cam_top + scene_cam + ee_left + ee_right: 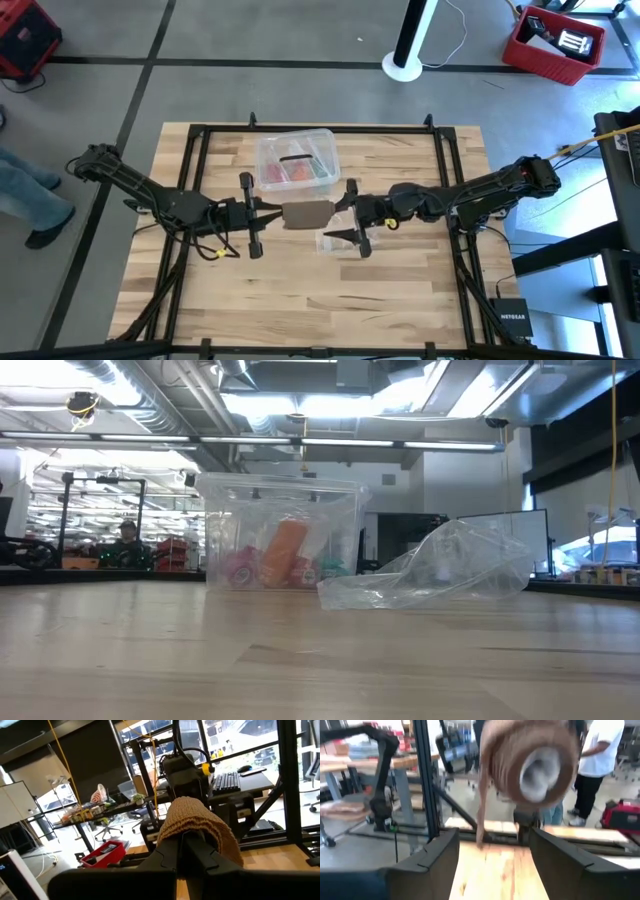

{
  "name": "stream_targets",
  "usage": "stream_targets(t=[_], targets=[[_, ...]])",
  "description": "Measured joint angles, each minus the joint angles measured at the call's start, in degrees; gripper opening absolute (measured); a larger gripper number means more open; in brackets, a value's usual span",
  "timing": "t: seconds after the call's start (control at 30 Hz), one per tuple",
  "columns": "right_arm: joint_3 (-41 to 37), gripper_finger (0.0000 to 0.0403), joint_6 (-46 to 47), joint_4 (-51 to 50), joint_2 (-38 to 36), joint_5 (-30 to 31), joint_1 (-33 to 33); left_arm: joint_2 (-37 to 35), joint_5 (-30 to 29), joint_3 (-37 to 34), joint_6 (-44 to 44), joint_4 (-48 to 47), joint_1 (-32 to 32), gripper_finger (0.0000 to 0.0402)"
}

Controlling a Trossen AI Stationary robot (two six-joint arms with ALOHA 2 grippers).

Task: Roll bandage
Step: Roll the brown bandage

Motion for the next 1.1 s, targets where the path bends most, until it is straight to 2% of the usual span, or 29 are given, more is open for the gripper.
stream_targets(t=[0.23,0.33,0.5,0.6,0.63,0.77,1.1], targets=[[0.0,0.0206,2.8,2.8,1.3,0.0,0.0,0.0,0.0,0.0,1.4,0.1,0.3,0.0],[0.0,0.0179,4.1,4.2,2.1,0.1,0.0,0.0,0.0,0.0,1.5,0.5,0.4,0.0],[0.0,0.0091,3.3,9.7,3.8,0.5,0.0,0.0,0.0,0.0,1.5,0.2,0.4,0.0],[0.0,0.0024,-0.1,9.3,4.8,0.8,0.0,0.0,0.0,0.0,1.9,1.7,0.4,0.0],[0.0,0.0013,-1.8,9.4,5.0,1.8,0.0,0.0,0.0,0.0,1.8,2.2,0.4,0.0],[0.0,0.0014,-8.4,9.7,5.0,7.0,0.0,0.0,2.2,0.0,-0.7,2.8,0.2,0.0],[0.0,0.0005,-25.8,11.7,5.0,15.3,-0.3,0.0,7.7,0.0,-5.5,2.1,-0.9,0.0]])
